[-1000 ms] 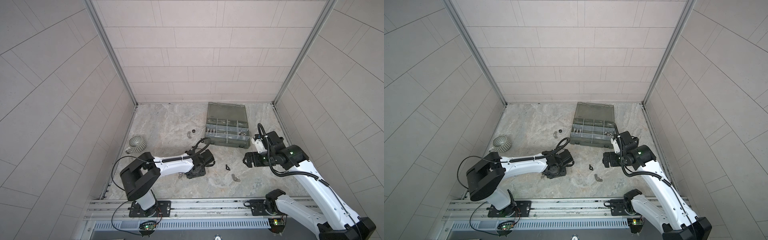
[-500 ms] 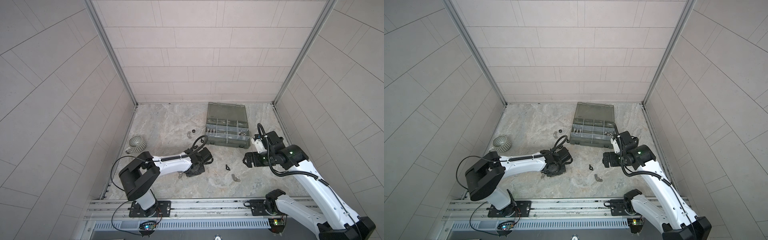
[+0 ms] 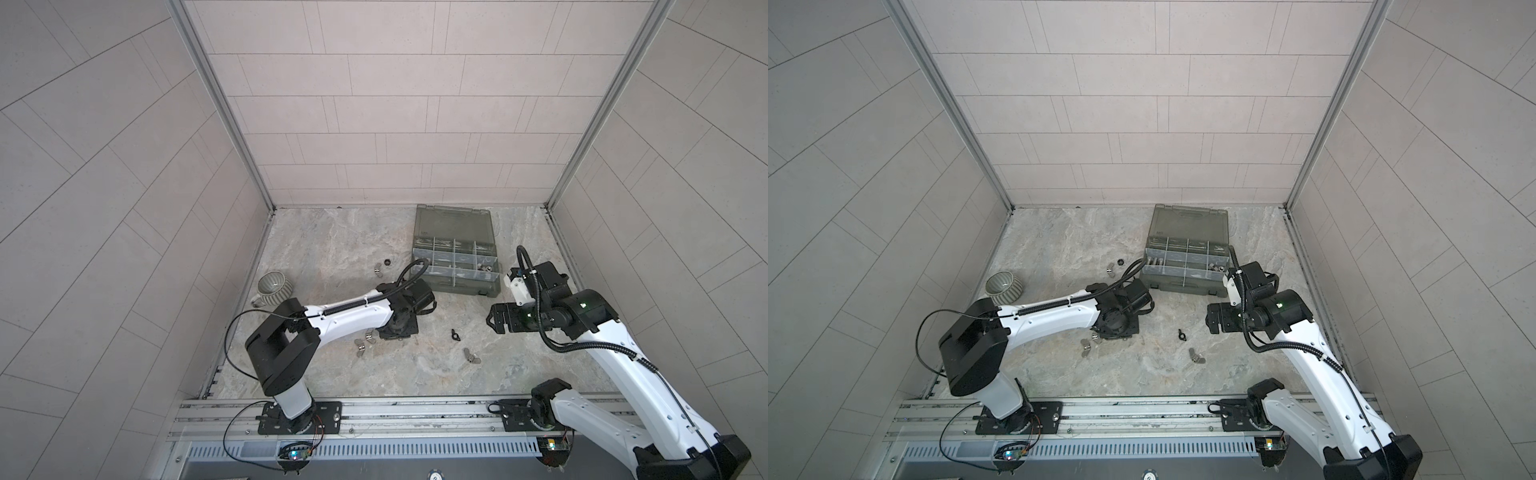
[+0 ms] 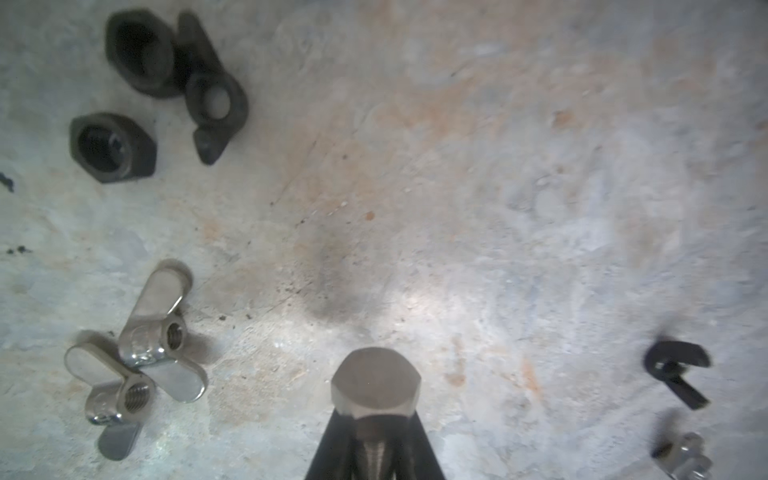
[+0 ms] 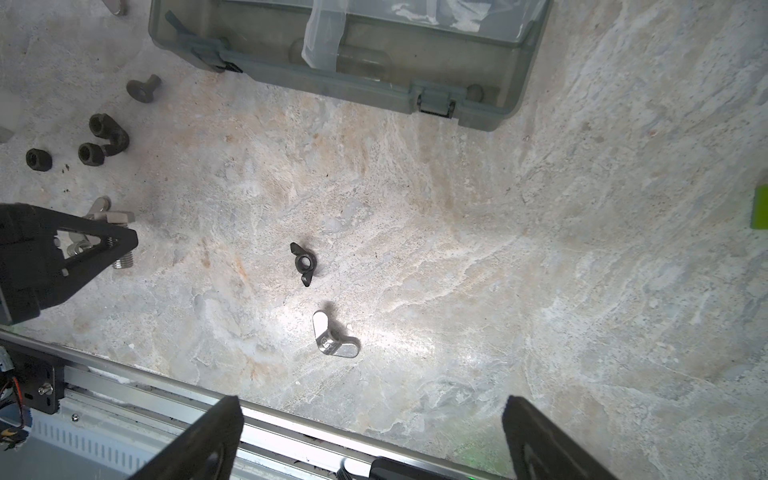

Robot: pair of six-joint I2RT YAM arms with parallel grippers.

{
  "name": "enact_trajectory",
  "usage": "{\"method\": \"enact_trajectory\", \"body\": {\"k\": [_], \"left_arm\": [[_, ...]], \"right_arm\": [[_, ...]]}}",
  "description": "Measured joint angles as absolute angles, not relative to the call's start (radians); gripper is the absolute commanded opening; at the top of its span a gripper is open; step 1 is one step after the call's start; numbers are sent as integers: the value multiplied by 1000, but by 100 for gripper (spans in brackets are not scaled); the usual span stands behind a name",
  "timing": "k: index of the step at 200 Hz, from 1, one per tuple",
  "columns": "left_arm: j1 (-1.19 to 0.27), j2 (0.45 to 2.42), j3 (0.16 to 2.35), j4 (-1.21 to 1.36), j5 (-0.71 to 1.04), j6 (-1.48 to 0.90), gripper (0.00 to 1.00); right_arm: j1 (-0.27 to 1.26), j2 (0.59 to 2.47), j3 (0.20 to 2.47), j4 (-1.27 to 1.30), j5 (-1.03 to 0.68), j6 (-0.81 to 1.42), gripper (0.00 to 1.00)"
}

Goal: Sort the screws and nuts into containers
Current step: 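Carry the bolt over the box with the left gripper while the right arm follows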

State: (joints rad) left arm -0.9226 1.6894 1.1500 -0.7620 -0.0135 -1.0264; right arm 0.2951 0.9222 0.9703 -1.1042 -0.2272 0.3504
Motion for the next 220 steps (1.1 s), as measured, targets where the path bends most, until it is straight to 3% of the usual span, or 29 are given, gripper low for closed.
{"method": "enact_trajectory", "body": {"k": [64,149,220], "left_arm": [[-773,1851,1463,-868,6,-859,4],[-606,2238,2055,-941,127,-679,4],[-545,2357,2156,-917,268,-656,5]], "right_arm": [[268,934,980,-1102,-234,352,99],[267,1185,1107,-907,-405,440,99],[267,1385,1242,-812,-449,507,99]]}}
